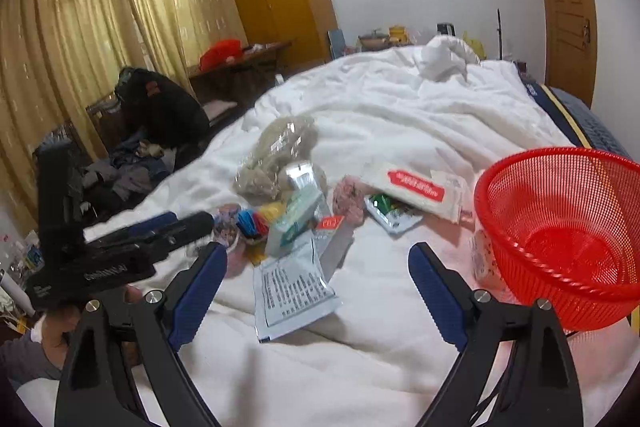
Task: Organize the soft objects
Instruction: 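Grasp the white printed leaflet with the right gripper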
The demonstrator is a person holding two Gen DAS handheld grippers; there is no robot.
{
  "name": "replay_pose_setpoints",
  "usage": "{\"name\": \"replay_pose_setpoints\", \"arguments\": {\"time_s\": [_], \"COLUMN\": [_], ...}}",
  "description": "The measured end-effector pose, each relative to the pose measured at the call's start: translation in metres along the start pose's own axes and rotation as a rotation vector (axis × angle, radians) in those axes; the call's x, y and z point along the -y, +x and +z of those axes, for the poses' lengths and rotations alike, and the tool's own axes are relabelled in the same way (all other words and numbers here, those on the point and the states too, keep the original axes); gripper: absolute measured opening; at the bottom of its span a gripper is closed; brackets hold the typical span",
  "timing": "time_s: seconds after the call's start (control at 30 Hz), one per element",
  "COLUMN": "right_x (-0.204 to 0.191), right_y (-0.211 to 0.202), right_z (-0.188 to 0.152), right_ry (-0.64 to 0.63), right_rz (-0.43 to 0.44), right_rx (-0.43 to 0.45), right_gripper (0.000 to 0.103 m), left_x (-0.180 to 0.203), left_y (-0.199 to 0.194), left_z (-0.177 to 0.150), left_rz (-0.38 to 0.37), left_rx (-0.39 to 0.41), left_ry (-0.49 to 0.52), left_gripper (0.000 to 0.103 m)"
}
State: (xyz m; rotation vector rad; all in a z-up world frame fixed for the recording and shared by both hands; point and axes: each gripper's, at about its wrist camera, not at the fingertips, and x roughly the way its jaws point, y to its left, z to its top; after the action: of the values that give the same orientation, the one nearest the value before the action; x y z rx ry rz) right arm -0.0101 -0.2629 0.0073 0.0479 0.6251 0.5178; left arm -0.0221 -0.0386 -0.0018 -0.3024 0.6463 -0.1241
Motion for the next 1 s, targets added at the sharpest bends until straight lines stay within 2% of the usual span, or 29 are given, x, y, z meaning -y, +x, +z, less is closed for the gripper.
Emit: {"name": "replay_pose_setpoints", "arguments": {"time_s": [0.3, 0.57, 0.77, 0.8, 0.87, 0.9, 0.93, 1.0], "right_x": [-0.017, -0.019, -0.015, -0.014, -0.013, -0.012, -0.013, -0.017], "right_y": [0.019, 0.055, 0.089, 0.092, 0.097, 0.098, 0.099, 0.099], "right_z": [-0.002, 0.013, 0.013, 0.009, 0.001, -0.005, -0.007, -0.011], "right_ry": [-0.070, -0.139, -0.129, -0.123, -0.098, -0.083, -0.078, -0.089], "right_rz": [-0.031, -0.030, 0.010, 0.011, 0.011, 0.025, 0.030, 0.049], "right_rx": [-0.111, -0.251, -0.341, -0.344, -0.354, -0.363, -0.369, -0.374], "right_gripper": [0.092, 0.089, 0.075, 0.068, 0.063, 0.057, 0.046, 0.044], "left_x": [0.005, -0.011, -0.024, -0.024, -0.023, -0.023, -0.023, -0.025], "left_y": [0.002, 0.011, 0.011, 0.012, 0.015, 0.016, 0.018, 0.020], "left_z": [-0.001, 0.000, 0.002, 0.002, 0.002, 0.002, 0.002, 0.002], "left_rz": [0.027, 0.031, 0.039, 0.039, 0.037, 0.036, 0.037, 0.038], "left_rx": [-0.010, -0.032, -0.022, -0.024, -0.036, -0.044, -0.050, -0.063], "left_ry": [0.036, -0.032, -0.096, -0.098, -0.094, -0.094, -0.097, -0.105], "left_gripper": [0.102, 0.102, 0.102, 0.102, 0.102, 0.102, 0.102, 0.102]}}
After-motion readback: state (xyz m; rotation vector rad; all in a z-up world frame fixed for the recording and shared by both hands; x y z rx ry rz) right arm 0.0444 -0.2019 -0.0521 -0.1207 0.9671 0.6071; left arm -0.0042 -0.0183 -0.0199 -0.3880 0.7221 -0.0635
